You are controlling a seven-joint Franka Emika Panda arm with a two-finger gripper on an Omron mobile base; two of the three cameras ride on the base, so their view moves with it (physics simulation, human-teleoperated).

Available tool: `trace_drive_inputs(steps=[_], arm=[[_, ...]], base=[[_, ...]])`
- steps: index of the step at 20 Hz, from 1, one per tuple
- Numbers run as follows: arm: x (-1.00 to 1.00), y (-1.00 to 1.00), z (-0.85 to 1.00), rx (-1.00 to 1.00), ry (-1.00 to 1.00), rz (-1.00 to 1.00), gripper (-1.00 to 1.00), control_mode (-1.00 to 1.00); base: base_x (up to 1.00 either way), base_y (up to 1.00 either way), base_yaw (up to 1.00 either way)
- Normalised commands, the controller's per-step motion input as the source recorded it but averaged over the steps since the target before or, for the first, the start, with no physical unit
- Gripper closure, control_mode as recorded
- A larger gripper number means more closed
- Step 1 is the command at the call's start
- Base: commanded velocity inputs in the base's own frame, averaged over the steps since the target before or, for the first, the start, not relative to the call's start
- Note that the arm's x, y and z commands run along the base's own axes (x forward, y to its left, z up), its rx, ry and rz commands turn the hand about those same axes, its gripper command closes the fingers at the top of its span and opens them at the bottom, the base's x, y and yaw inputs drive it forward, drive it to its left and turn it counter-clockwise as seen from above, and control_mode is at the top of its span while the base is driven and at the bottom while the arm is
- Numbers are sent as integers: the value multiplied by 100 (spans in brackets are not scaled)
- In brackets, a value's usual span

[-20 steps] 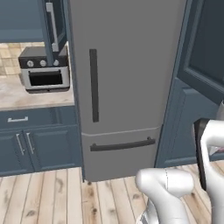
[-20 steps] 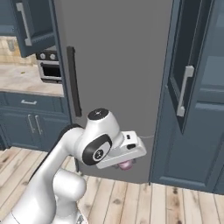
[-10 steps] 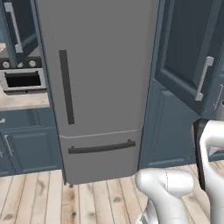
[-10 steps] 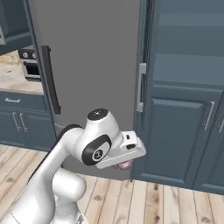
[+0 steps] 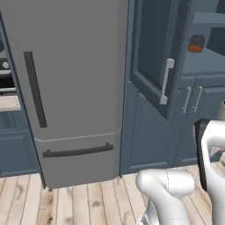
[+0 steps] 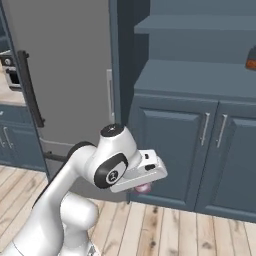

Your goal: Pick the bar and jam from the counter and place them in the cabinets closest to them.

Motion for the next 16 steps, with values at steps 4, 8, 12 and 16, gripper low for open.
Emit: trace_drive_inputs(steps=[4, 8, 12, 16], arm=[[0, 0, 0, 0, 0, 0, 100, 100], [0, 0, 0, 0, 0, 0, 100, 100], [0, 0, 0, 0, 0, 0, 100, 100], [0, 0, 0, 0, 0, 0, 100, 100]], base=[[10, -69, 0], [10, -67, 0], [5, -64, 0], [1, -54, 0]])
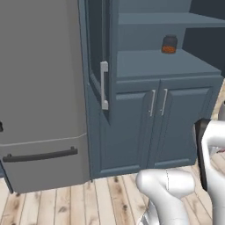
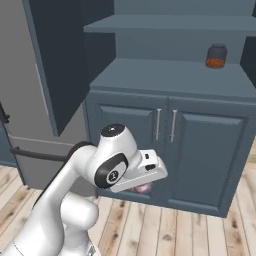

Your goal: Pick the bar and jam from the counter and place them in the cabinets closest to them.

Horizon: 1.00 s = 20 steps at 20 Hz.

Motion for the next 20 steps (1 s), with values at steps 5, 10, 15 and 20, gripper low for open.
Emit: trace_drive_inputs(steps=[5, 10, 15, 20], arm=[[0, 0, 0, 0, 0, 0, 100, 100], [0, 0, 0, 0, 0, 0, 100, 100], [0, 0, 0, 0, 0, 0, 100, 100], [0, 0, 0, 0, 0, 0, 100, 100]], base=[[0, -30, -1], [0, 0, 0], [1, -1, 0], [9, -16, 0]])
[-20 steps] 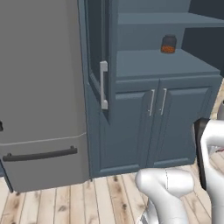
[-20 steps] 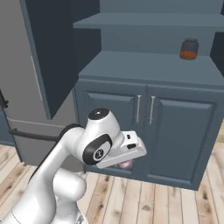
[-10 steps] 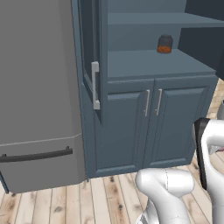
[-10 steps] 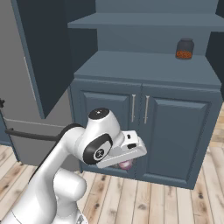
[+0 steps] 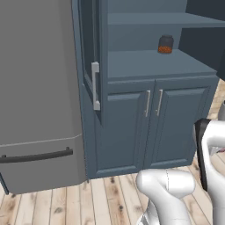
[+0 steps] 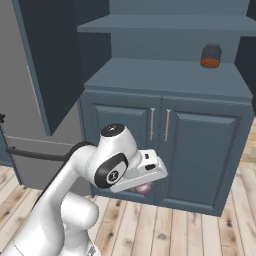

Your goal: Pick the bar and jam from the counter and place them in the cabinets closest to them.

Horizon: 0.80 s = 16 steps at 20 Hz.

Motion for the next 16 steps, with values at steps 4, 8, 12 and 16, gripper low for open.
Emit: trace_drive_inputs(steps=[4, 8, 12, 16], arm=[[0, 0, 0, 0, 0, 0, 100, 100], [0, 0, 0, 0, 0, 0, 100, 100], [0, 0, 0, 0, 0, 0, 100, 100], [0, 0, 0, 0, 0, 0, 100, 100]], base=[[20, -36, 0], [24, -41, 0], [24, -42, 0], [20, -43, 0]])
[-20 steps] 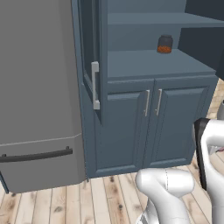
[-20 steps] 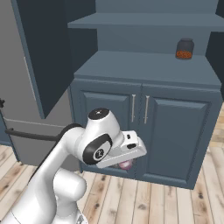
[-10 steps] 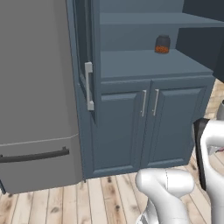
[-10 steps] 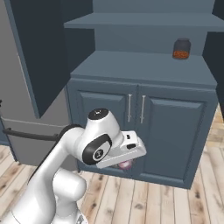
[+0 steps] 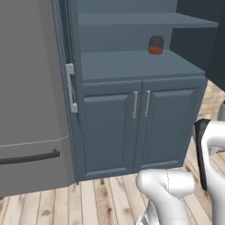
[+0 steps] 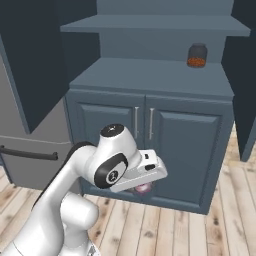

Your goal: Pick the bar and jam from the counter and place them in the cabinets closest to them.

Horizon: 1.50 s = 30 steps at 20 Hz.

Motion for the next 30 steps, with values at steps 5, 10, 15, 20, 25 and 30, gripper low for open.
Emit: trace_drive_inputs(steps=[5, 10, 15, 20, 25, 30], arm=[[0, 0, 0, 0, 0, 0, 100, 100], [0, 0, 0, 0, 0, 0, 100, 100], [0, 0, 0, 0, 0, 0, 100, 100], [0, 0, 0, 0, 0, 0, 100, 100], [0, 0, 0, 0, 0, 0, 100, 100], [0, 0, 0, 0, 0, 0, 100, 100]], base=[[1, -5, 0], [27, 0, 0], [47, 0, 0], [54, 0, 0], [55, 0, 0], [52, 0, 0]])
